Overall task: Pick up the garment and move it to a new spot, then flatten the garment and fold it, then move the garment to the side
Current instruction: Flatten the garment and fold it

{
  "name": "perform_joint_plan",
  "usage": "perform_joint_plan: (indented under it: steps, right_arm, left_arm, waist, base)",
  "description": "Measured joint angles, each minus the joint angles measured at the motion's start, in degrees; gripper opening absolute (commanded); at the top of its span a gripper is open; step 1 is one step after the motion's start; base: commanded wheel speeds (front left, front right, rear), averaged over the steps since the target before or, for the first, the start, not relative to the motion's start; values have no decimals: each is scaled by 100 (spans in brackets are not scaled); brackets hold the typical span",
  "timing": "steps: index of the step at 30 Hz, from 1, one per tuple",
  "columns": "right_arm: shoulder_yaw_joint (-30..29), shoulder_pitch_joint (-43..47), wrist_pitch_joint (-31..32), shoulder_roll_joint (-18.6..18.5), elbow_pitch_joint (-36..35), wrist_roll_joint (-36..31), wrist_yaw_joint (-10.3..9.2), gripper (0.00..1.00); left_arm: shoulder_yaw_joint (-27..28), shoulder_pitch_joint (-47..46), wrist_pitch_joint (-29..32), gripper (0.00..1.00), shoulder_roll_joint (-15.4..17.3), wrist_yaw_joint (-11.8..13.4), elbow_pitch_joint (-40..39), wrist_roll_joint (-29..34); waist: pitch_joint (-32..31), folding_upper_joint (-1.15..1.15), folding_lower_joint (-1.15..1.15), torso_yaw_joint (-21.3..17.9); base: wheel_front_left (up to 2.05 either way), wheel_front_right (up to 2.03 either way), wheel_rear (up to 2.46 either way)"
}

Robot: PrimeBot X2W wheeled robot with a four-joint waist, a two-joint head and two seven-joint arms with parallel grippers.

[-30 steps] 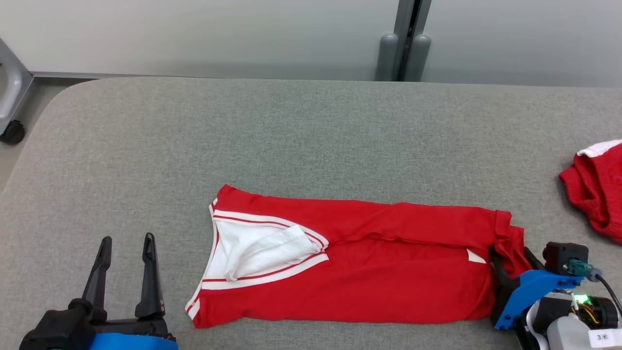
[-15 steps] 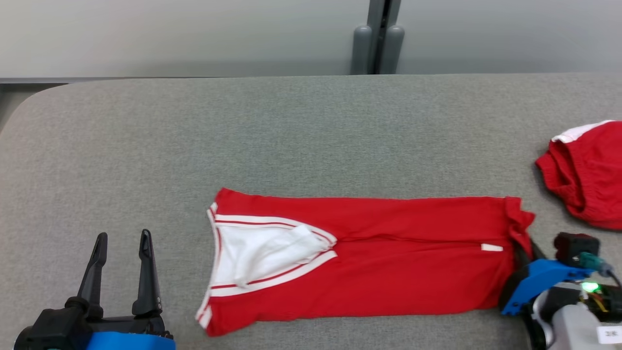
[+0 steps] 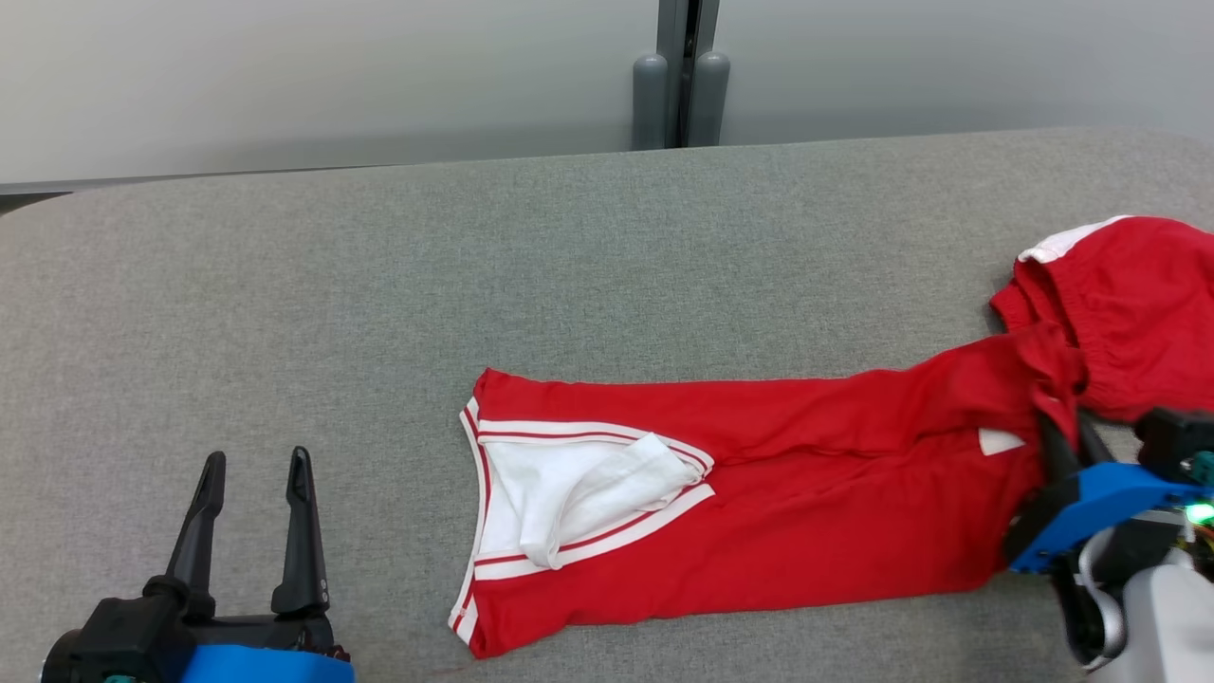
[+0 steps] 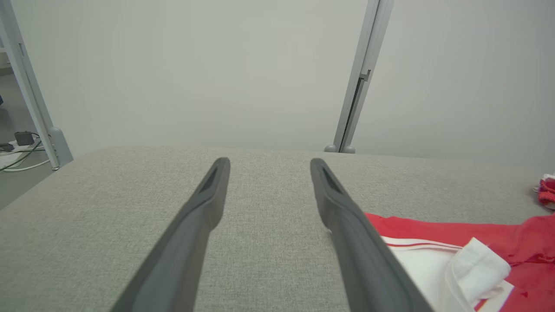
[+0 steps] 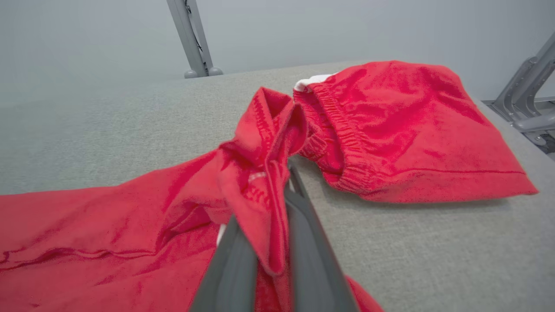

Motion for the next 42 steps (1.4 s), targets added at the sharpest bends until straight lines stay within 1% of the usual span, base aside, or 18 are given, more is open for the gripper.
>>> perform_joint_plan:
  steps: [4, 9, 12, 15, 19, 23, 28, 34, 35, 36, 37, 42]
  right_arm:
    - [625, 166, 442, 183, -732, 779, 1, 0]
    - [1505, 315, 900, 240, -1596, 1336, 0, 0]
    - [2017, 320, 1059, 282, -1841, 1622, 1, 0]
    - [2509, 291, 1106, 305, -1859, 1949, 0, 0]
    - [3257, 60, 833, 311, -1595, 2554, 0, 0]
    - [3962, -225, 489, 319, -1081, 3052, 0, 0]
    - [4595, -664, 59, 319, -259, 3511, 0, 0]
    - [5182, -1166, -380, 320, 682, 4165, 0, 0]
    - [5285, -1239, -449, 313, 827, 4264, 0, 31]
    - [5419, -1312, -483, 310, 926, 4388, 0, 54]
    - [5551, -1384, -497, 310, 1000, 4514, 0, 100]
    - [6122, -1755, -717, 315, 1166, 5197, 0, 100]
  left_arm:
    - [-63, -44, 0, 100, -30, -16, 52, 0]
    - [-97, -58, 0, 100, -63, -33, 101, -1]
    - [-104, -69, 0, 100, -77, -57, 118, -2]
    - [-115, -76, 0, 100, -93, -70, 130, -2]
    - [-157, -94, 13, 100, -112, -86, 190, -10]
    - [-247, -164, 35, 100, -140, -129, 231, -11]
    - [-310, -216, 53, 100, -168, -143, 267, -11]
    - [-383, -251, 53, 100, -214, -169, 315, -11]
    - [-401, -255, 53, 100, -223, -178, 322, -11]
    - [-413, -258, 53, 100, -231, -180, 331, -11]
    - [-427, -264, 53, 100, -238, -183, 337, -11]
    - [-497, -277, 55, 100, -246, -213, 386, -10]
  waist:
    - [-60, 0, 0, 34]
    - [-143, 0, 0, 156]
    - [-186, 0, 0, 248]
    - [-215, 0, -1, 343]
    - [-253, 0, -1, 474]
    - [-291, 0, -1, 608]
    - [-319, 0, -1, 769]
    - [-341, 0, -1, 916]
    - [-343, 0, -1, 935]
    - [-345, 0, -1, 951]
    - [-346, 0, -1, 966]
    - [-370, 0, -1, 981]
  base:
    - [0, 0, 0]
    - [0, 0, 0]
    - [0, 0, 0]
    - [0, 0, 0]
    - [0, 0, 0]
    - [0, 0, 0]
    - [0, 0, 0]
    - [0, 0, 0]
    - [0, 0, 0]
    - [0, 0, 0]
    - [0, 0, 0]
    - [0, 0, 0]
